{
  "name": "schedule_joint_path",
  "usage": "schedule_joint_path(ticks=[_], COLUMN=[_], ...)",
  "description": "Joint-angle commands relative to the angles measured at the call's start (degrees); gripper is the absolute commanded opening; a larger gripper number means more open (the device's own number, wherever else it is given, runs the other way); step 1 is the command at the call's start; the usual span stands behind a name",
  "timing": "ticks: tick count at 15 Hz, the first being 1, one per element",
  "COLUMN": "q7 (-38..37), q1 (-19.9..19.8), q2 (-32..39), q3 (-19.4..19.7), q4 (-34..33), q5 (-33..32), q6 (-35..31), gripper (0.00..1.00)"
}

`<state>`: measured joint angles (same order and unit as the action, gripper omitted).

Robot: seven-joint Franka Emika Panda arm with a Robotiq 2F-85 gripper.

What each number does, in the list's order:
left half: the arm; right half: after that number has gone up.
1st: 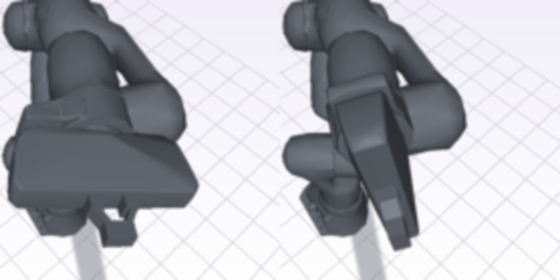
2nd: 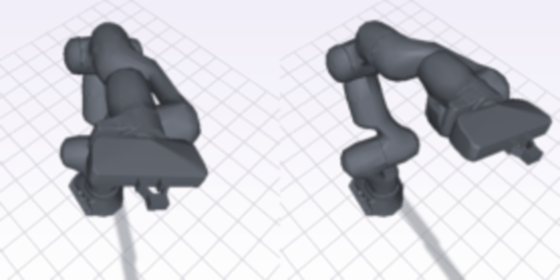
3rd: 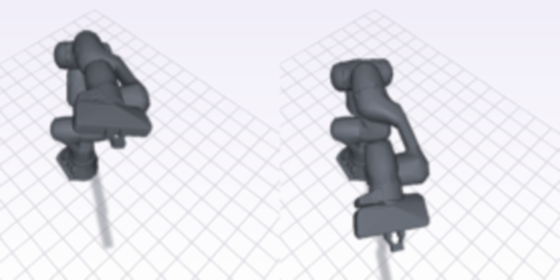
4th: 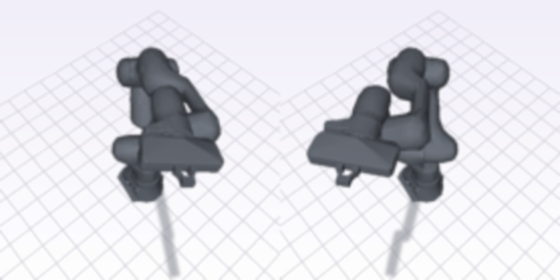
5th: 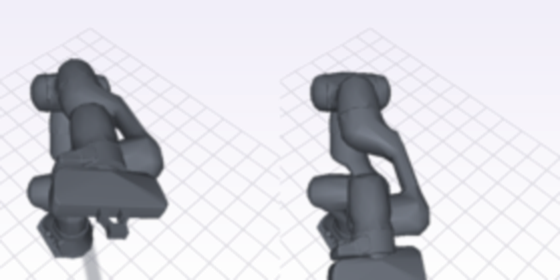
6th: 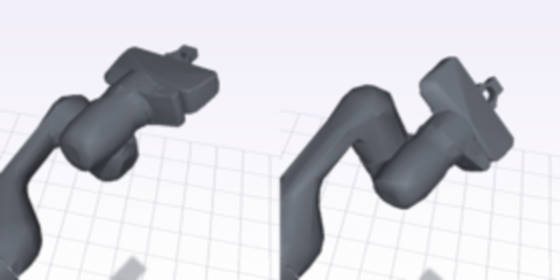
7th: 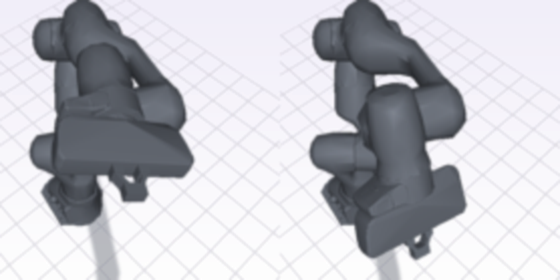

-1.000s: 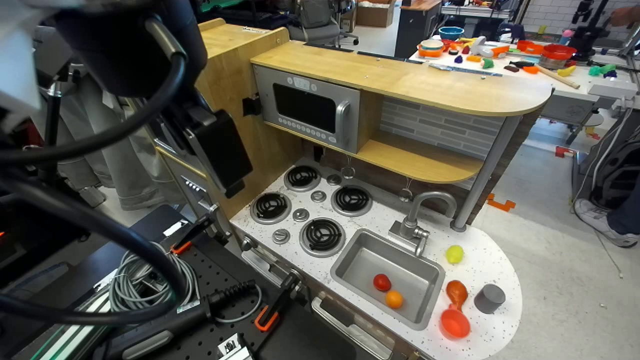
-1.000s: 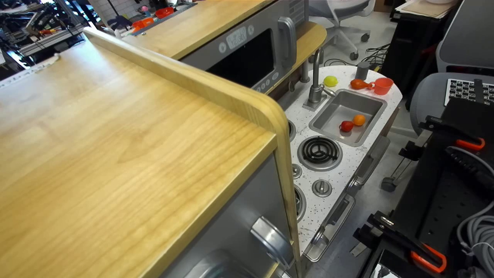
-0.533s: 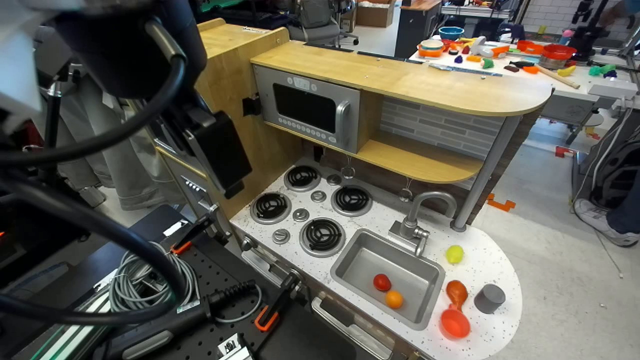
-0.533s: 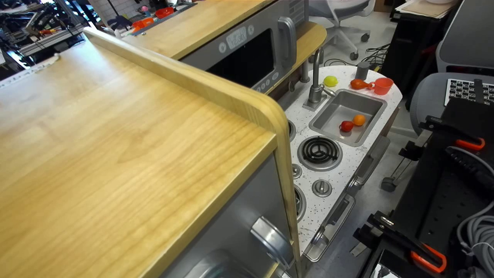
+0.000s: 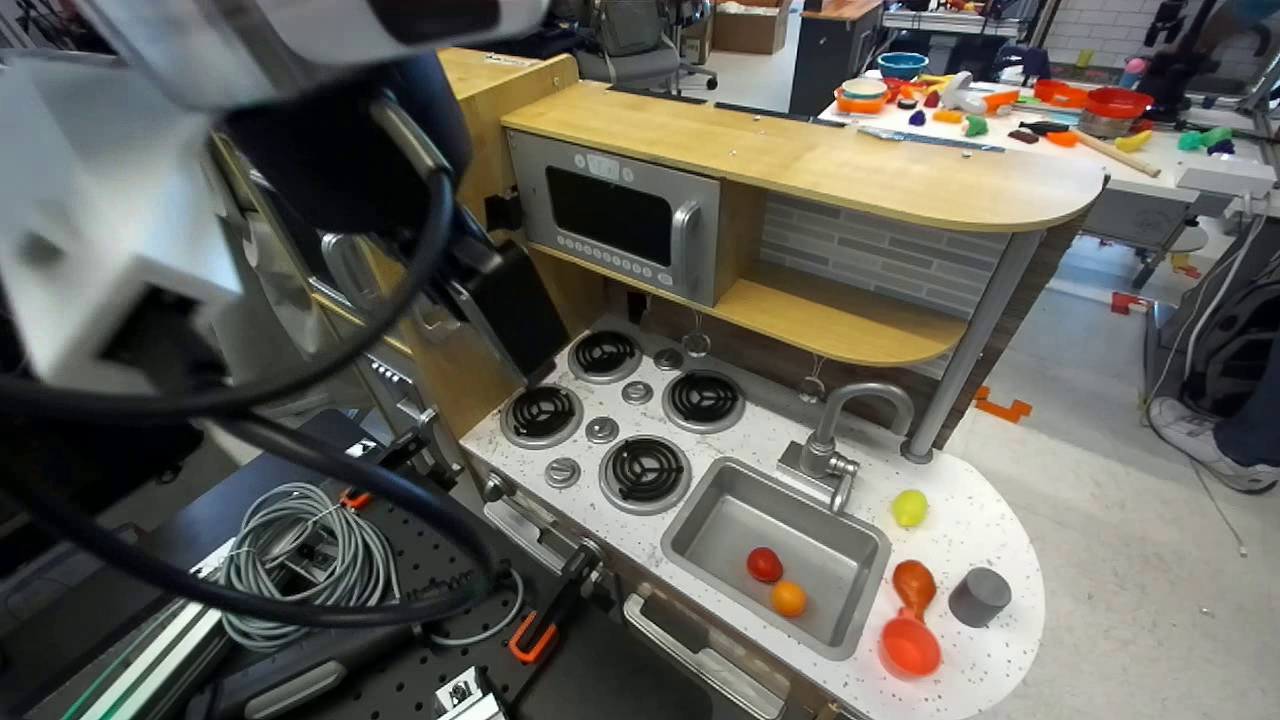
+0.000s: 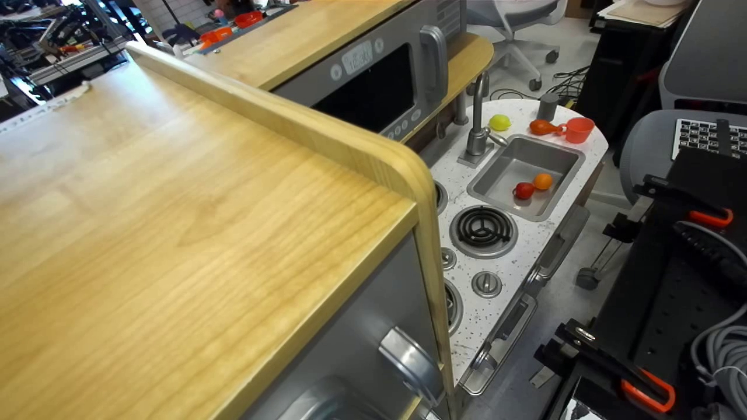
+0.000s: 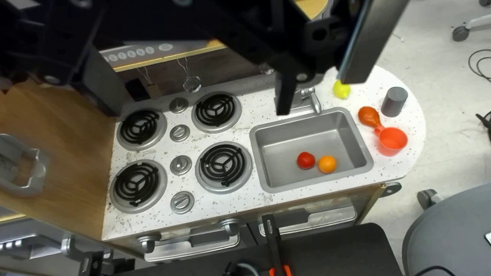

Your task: Remove the orange ball from the sink and place it inside the orange mug

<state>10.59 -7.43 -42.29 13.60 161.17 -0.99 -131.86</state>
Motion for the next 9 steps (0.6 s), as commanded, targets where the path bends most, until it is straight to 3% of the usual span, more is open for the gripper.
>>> schedule_joint_path(ticks=[1,4,9], q7=[2.44,3.09,3.04], q1=[-0.33,-0.64,-1.14], q2=[13.85,25.52,44.28], q3=[1.69,2.31,2.29], q4=[0.25,-1.23,-9.02], q5=[-0.69,-0.33,0.92], q6=[-15.12,-24.14,-31.68], gripper=[1.0,1.0,1.0])
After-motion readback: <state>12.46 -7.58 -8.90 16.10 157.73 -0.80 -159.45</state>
